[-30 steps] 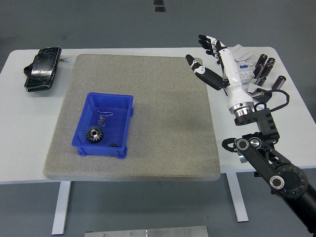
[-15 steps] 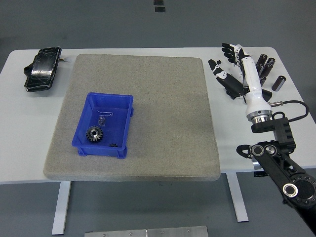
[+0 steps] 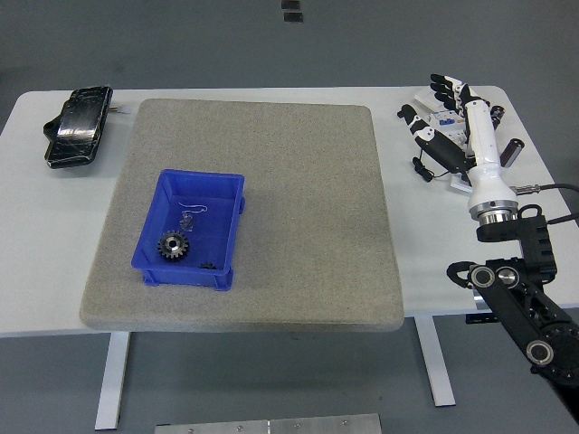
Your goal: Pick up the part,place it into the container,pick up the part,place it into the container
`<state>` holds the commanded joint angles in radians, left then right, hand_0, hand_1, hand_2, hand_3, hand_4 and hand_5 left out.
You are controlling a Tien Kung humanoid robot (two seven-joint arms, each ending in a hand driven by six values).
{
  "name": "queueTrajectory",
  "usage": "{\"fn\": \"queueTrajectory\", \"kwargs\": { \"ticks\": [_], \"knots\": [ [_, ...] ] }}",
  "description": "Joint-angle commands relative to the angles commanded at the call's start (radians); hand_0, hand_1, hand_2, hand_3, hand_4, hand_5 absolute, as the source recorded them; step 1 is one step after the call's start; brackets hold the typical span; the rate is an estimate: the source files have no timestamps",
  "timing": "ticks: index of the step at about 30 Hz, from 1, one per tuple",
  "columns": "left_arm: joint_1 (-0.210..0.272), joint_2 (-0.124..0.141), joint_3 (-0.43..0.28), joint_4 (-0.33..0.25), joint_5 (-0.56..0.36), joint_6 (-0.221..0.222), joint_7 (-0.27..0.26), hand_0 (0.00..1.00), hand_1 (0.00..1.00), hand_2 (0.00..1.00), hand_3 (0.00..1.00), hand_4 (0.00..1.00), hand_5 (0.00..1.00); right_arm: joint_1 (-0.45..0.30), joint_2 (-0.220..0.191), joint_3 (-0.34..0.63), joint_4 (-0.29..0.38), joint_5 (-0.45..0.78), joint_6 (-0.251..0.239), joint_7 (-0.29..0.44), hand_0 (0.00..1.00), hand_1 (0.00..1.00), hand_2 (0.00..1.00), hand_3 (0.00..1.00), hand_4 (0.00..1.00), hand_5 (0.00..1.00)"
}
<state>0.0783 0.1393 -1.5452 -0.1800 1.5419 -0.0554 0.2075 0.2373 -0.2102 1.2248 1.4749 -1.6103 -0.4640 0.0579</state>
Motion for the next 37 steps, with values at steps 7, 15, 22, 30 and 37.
{"fn": "queueTrajectory", "kwargs": {
  "ticks": [7, 15, 22, 30, 37],
  "knots": [
    [0.001, 0.000, 0.002, 0.000, -0.006, 0.001, 0.001, 0.665, 0.600, 0.593, 0.588, 0.677, 0.548, -0.001, 0.002, 0.014, 0.009, 0.001, 0.006, 0.004, 0.824, 0.768, 0.792, 0.864, 0.850, 0.523],
    [0.004, 0.000, 0.005, 0.000, -0.011, 0.001, 0.002, 0.665, 0.600, 0.593, 0.588, 0.679, 0.552, -0.017, 0.018, 0.036, 0.017, 0.007, 0.010, 0.007, 0.824, 0.769, 0.792, 0.863, 0.852, 0.522],
    [0.004, -0.001, 0.003, 0.000, -0.012, 0.001, 0.003, 0.665, 0.600, 0.593, 0.589, 0.682, 0.564, -0.018, 0.015, 0.043, 0.021, 0.005, 0.011, 0.006, 0.824, 0.769, 0.793, 0.859, 0.856, 0.526],
    [0.002, 0.000, 0.007, 0.000, -0.016, 0.001, 0.002, 0.665, 0.600, 0.592, 0.589, 0.682, 0.566, -0.021, 0.014, 0.047, 0.021, 0.007, 0.014, 0.006, 0.825, 0.769, 0.794, 0.857, 0.857, 0.527],
    [0.001, -0.002, 0.013, 0.000, -0.024, 0.001, 0.005, 0.665, 0.600, 0.592, 0.590, 0.682, 0.567, -0.014, 0.013, 0.030, 0.005, 0.017, 0.015, 0.005, 0.824, 0.768, 0.794, 0.856, 0.859, 0.527]
  ]
}}
